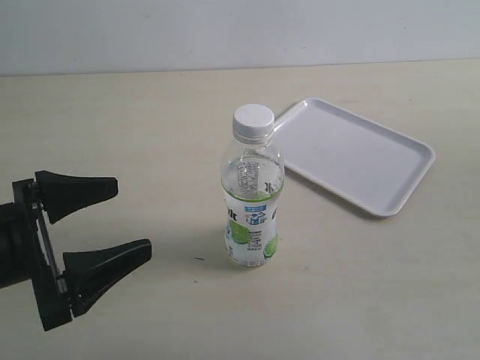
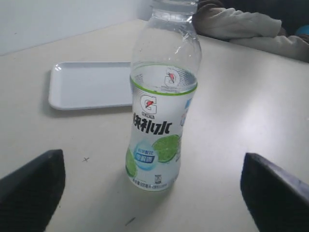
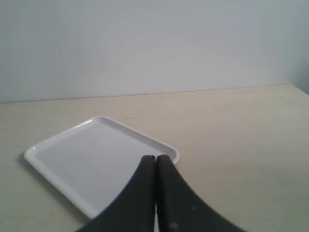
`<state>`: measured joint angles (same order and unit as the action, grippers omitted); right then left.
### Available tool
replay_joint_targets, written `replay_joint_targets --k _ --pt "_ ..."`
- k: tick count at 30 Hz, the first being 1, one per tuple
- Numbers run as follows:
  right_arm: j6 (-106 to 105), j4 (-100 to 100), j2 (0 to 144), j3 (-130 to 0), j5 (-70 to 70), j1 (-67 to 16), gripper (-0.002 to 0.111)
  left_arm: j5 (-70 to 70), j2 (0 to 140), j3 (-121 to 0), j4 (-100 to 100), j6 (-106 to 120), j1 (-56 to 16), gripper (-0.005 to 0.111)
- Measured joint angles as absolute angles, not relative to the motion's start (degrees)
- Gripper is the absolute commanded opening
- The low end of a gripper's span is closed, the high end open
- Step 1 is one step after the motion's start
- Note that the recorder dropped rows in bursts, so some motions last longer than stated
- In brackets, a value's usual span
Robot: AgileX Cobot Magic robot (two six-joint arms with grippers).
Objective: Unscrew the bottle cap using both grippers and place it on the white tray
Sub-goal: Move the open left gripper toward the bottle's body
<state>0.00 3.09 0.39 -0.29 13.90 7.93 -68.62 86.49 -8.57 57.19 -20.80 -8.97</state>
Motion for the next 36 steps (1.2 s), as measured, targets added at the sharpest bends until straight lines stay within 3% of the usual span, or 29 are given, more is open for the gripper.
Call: replay_joint_targets --k 26,36 --pt "0.00 3.09 0.39 -0.29 13.90 7.93 0.000 -68.76 112.73 -26.84 51.15 -12.05 -23.75 0.094" --pt "0.00 3.09 0.39 -0.29 13.90 7.93 0.000 -69.03 117.87 -34.44 51.12 -16.24 -24.90 0.094"
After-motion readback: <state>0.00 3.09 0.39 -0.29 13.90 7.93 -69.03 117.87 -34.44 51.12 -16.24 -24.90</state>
